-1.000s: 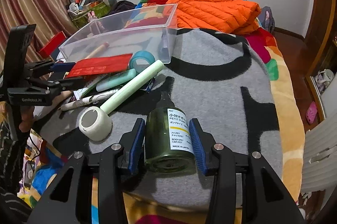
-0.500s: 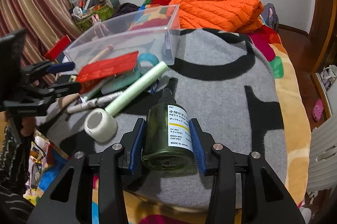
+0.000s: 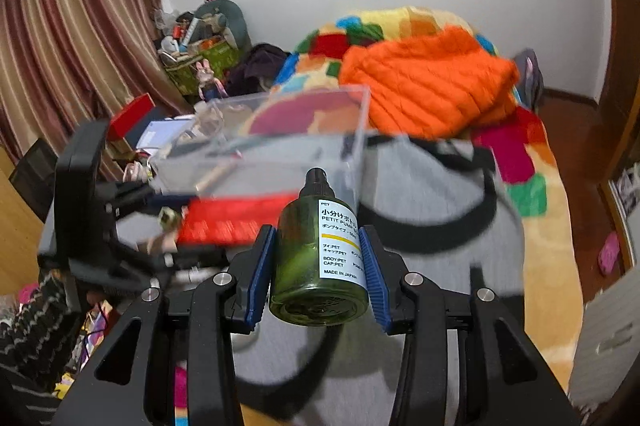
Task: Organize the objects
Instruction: 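Lower the green bottle and red box into the clear box and release both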
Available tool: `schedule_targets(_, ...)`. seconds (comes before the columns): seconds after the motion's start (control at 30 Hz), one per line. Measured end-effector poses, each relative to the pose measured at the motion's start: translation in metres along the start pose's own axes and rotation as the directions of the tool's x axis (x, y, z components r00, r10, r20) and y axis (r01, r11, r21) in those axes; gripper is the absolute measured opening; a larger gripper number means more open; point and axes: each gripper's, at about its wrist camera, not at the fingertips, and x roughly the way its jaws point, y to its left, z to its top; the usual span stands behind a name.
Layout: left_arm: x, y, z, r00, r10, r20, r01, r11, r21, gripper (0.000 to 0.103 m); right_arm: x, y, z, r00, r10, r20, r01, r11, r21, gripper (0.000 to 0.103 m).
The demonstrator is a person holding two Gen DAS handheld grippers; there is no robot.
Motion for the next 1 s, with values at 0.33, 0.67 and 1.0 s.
schedule_targets(0.33,-0.019,-0.008,-0.012,0.999,-0.014,0.045,0.015,1.000,-0.023,0.056,0.036,0.018,0.061,0.999,0.034,-0.001,-0.034,0.997,-0.063,0.039)
schedule_targets(0.67,-0.058,0.005,-0.026,0.993,0.039,0.111,-0.020,0.986,-0.164,0.055,0.106,0.019,0.096,0.992,0.023,-0.120,-0.031,0.997,-0.064,0.039)
schedule_targets(1.0,-0.111,0.024,-0.027,0.969,0.089,0.230,-0.031,0.969,-0.246,0.055,0.159,0.014,0.092,0.970,-0.009,-0.244,-0.007,0.998,-0.065,0.039)
